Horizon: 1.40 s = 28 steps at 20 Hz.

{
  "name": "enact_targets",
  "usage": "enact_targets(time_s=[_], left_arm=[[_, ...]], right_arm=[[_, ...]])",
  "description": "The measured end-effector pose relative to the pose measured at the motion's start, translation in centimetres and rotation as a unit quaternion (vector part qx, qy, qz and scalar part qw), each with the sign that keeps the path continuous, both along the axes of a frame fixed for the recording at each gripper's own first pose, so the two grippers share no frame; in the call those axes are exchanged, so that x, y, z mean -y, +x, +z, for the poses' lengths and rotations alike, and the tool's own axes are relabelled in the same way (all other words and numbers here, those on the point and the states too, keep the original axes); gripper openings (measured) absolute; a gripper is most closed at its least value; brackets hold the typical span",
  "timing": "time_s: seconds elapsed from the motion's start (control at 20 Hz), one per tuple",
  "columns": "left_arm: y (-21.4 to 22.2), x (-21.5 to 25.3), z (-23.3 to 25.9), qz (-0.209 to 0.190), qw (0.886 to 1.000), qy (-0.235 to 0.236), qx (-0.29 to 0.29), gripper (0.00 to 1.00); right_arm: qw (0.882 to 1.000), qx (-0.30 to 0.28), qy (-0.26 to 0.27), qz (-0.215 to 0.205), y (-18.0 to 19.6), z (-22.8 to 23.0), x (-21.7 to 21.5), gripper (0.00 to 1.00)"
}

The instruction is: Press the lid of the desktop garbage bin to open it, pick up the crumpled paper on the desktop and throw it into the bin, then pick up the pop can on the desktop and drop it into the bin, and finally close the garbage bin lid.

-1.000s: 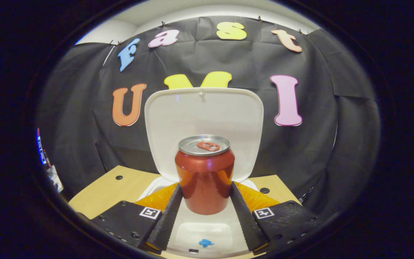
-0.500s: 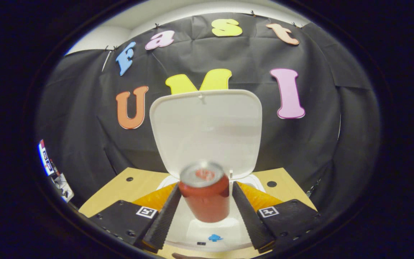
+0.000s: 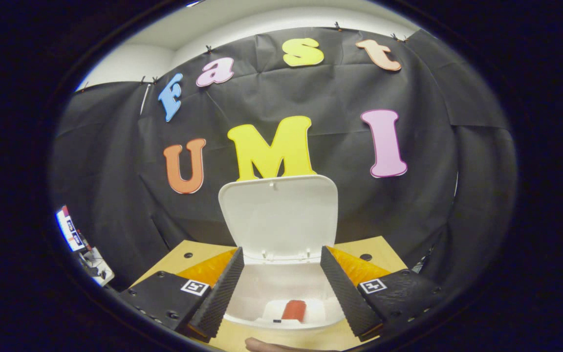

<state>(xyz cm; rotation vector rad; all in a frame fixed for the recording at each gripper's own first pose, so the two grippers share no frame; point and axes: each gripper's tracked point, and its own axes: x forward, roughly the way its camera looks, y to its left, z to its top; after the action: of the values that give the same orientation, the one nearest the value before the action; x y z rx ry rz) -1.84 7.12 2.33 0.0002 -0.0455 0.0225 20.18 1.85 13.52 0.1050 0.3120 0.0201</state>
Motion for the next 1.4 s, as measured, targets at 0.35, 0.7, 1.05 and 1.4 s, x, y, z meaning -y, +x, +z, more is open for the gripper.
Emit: enact_targets(time_s=[0.35,0.7,1.05,1.4], left_arm=[[1.0,0.1,-1.3,0.005,1.000,0.012,-0.019,0.99],[1.2,-0.8,-1.3,0.006,1.000,0.006,-0.017,0.99],[1.5,-2.2,-1.4,0.008,1.000,-0.006,-0.017,0.95],[2.1,-2.7,-2.1,0.011,1.000,-0.007,-0.027,0.99]], right_arm=[[0.998,0.062,-0.031,0.000,3.0,5.2,-0.9,0.95],[0.987,0.151,-0.040,0.024,7.3,8.9,-3.1,0.95],[0.991,0.124,-0.040,-0.031,12.9,8.1,-2.0,0.92],[0.993,0.096,-0.057,-0.031,13.4,6.2,-1.6,0.96]])
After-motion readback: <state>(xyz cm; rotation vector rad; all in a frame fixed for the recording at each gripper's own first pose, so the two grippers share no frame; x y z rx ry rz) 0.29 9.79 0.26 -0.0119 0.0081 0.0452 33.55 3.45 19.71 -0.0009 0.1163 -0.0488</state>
